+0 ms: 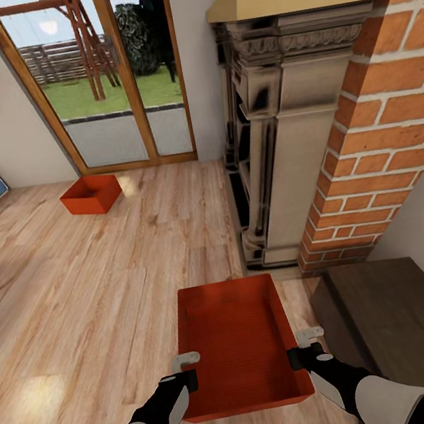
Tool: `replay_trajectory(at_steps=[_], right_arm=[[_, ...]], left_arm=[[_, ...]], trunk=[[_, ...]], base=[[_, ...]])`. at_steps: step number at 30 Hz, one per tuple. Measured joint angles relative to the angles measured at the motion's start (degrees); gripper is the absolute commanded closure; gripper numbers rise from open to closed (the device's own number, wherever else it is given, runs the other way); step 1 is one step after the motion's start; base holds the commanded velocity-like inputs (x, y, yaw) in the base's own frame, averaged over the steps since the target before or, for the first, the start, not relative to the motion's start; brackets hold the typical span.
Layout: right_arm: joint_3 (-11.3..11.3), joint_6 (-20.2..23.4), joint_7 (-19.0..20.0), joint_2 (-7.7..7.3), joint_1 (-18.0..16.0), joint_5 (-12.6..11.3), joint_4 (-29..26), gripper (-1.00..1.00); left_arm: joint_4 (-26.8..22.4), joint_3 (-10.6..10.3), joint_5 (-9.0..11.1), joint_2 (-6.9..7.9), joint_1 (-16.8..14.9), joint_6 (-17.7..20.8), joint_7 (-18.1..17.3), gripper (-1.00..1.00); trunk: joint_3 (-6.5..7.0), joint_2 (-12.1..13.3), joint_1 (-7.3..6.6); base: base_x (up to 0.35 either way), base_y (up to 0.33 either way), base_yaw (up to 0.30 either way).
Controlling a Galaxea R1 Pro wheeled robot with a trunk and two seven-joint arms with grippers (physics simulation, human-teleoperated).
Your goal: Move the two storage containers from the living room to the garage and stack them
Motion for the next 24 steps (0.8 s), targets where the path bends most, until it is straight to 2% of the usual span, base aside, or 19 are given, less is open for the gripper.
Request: replay_trajectory(at_steps=[24], right_arm=[[-0.16,-0.08,-0.06,0.07,-0.02,0.07,0.01,1.00]], left_arm=[[-0.22,-0.13,0.08,0.06,0.00,0.10,0.00,1.00]], trunk=[[4.31,9.63,-5.27]], base=[[0.000,0.000,0.000]])
